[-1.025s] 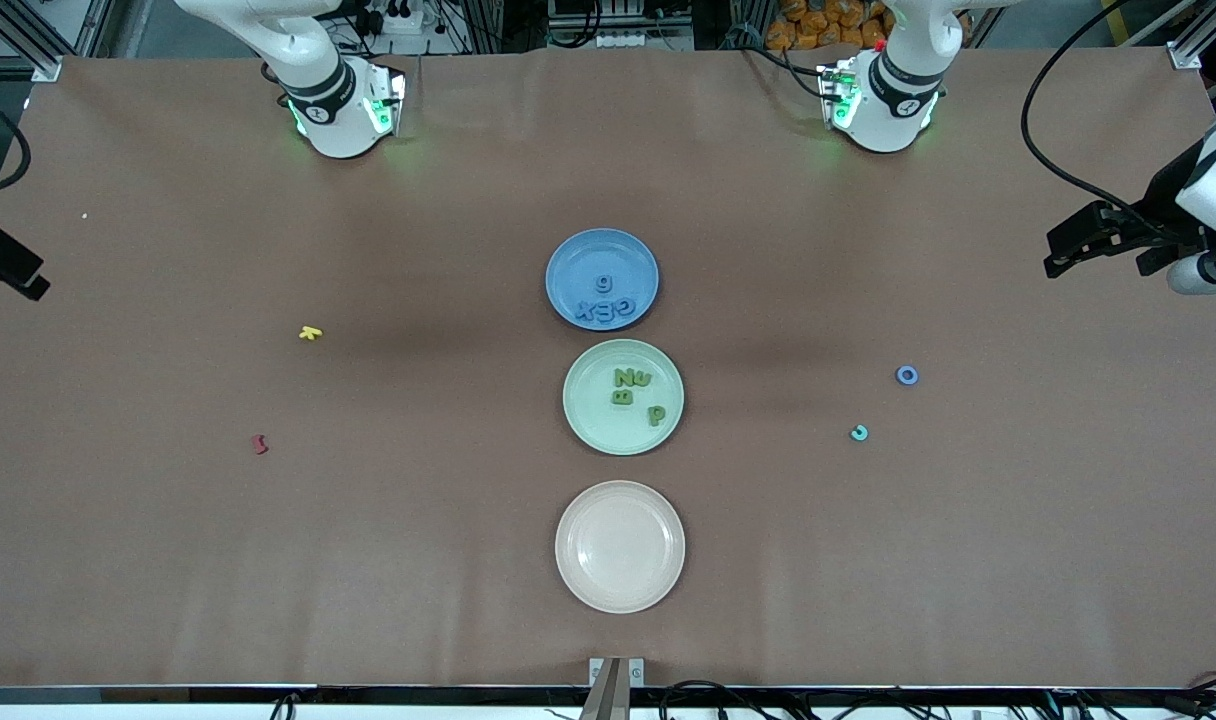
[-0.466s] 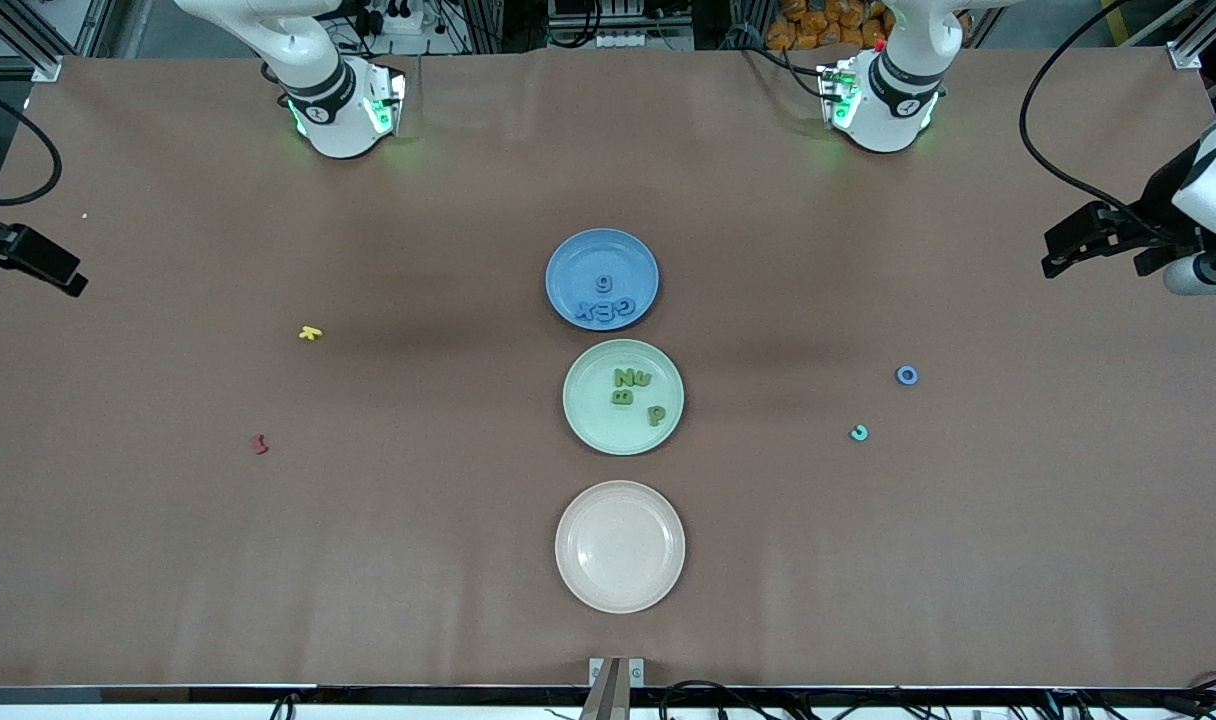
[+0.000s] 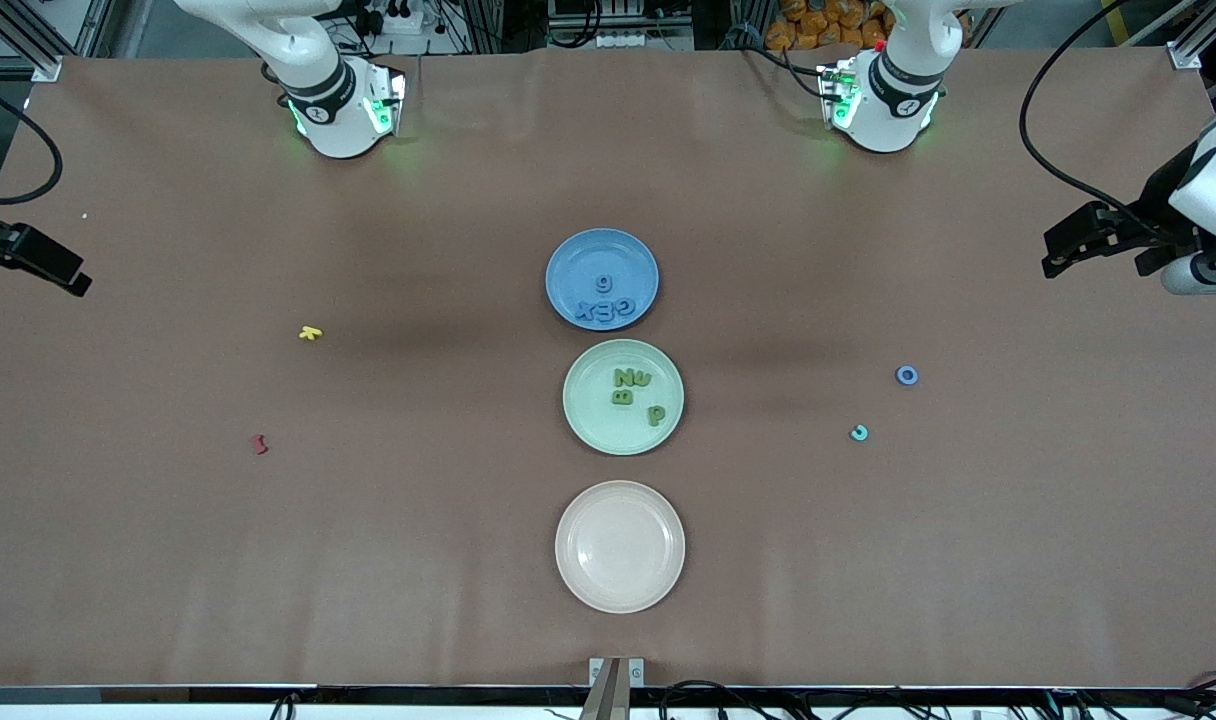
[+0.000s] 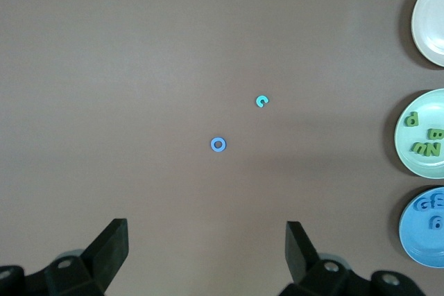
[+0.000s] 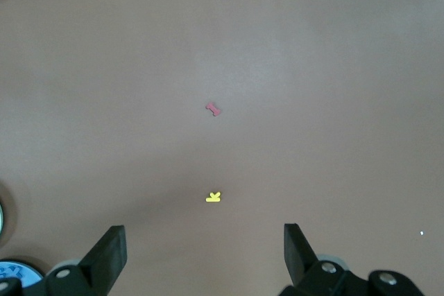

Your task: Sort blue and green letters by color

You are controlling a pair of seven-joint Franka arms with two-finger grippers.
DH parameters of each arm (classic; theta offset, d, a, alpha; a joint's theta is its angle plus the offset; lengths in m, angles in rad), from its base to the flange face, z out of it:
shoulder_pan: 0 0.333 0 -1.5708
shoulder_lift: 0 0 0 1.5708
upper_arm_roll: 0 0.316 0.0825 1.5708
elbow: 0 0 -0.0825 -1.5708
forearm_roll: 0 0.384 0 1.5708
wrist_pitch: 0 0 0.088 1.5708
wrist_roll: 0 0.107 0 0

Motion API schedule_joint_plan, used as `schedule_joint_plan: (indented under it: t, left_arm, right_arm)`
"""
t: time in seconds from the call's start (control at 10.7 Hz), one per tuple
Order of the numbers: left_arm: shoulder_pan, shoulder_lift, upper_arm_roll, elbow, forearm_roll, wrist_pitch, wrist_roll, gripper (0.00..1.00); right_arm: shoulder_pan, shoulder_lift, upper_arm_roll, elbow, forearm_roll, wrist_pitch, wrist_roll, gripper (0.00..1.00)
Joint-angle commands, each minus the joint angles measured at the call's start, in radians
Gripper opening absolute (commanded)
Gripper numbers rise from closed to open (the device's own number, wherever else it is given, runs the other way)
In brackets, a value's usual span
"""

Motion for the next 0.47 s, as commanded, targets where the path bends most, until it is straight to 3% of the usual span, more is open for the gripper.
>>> schedule_joint_plan:
  t: [0.0,0.37]
  left_arm:
    - [0.001,-0.006,-0.003,0.01,0.026,-0.009,0.019,1.0]
    - [0.004,-0.012,-0.005,0.01,0.039,-0.011,0.019,1.0]
  right_arm:
    - [-0.006,-0.01,0.004,-0.011,0.018,-0.003,-0.016,1.0]
    - [-0.003,-0.006,0.004,-0.013,0.018,-0.003,-0.014,1.0]
